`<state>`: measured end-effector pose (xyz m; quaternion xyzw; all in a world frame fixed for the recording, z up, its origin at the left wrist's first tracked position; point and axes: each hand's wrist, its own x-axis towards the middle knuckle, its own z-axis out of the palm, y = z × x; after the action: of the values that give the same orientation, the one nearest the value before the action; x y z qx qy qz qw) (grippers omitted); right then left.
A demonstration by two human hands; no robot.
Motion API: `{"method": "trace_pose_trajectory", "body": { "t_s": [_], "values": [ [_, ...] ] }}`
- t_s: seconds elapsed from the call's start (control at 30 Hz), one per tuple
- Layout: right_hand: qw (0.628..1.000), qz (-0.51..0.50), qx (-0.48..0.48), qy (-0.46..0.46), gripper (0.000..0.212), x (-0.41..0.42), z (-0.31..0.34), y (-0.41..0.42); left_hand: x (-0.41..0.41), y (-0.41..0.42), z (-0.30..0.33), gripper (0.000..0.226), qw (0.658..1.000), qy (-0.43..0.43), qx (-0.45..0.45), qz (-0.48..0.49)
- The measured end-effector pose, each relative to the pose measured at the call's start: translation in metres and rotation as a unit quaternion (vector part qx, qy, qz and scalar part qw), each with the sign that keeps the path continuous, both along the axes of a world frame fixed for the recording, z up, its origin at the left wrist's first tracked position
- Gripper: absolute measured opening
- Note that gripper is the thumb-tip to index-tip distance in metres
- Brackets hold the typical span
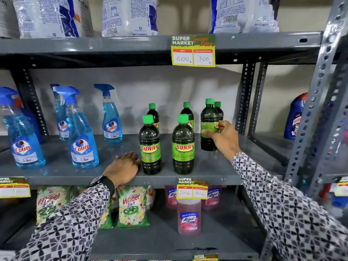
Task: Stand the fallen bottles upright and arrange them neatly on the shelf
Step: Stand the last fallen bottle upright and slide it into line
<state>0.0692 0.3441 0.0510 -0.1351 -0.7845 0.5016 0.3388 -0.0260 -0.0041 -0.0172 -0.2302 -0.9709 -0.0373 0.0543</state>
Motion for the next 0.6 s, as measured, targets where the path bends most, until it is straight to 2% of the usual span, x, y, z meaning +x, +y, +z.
{"method": "trace_pose_trajectory", "body": {
  "t_s": [0.07,0.23,0.33,0.4,0.47,0.53,0.6],
  "values": [
    [0.999,-0.007,0.029,0.014,0.068,0.003,-0.007,-0.005,-0.002,-0.003,-0.002,0.062,1.000,0.000,-0.012,-0.007],
    [0.999,-0.010,0.043,0.004,0.071,0.001,-0.030,-0.002,-0.003,-0.003,-0.004,0.063,1.000,-0.003,-0.006,0.002],
    [0.999,-0.018,0.039,0.002,0.078,0.000,-0.037,0.001,-0.005,-0.004,-0.005,0.079,1.000,0.005,-0.017,-0.010],
    [0.999,-0.006,0.050,0.001,0.081,0.000,-0.039,0.000,-0.007,-0.006,-0.006,0.073,1.000,0.001,0.010,0.005],
    [0.999,0.010,0.048,0.004,0.080,0.002,-0.039,-0.001,-0.008,-0.006,-0.007,0.065,1.000,0.005,0.010,0.007],
    [0.999,0.039,0.022,0.007,0.076,0.001,-0.040,0.001,-0.007,-0.004,-0.006,0.071,1.000,0.006,-0.008,-0.001],
    [0.997,0.073,0.009,0.002,0.072,-0.001,-0.042,0.004,-0.006,-0.004,-0.006,0.067,1.000,0.003,-0.011,0.004]
  ]
}}
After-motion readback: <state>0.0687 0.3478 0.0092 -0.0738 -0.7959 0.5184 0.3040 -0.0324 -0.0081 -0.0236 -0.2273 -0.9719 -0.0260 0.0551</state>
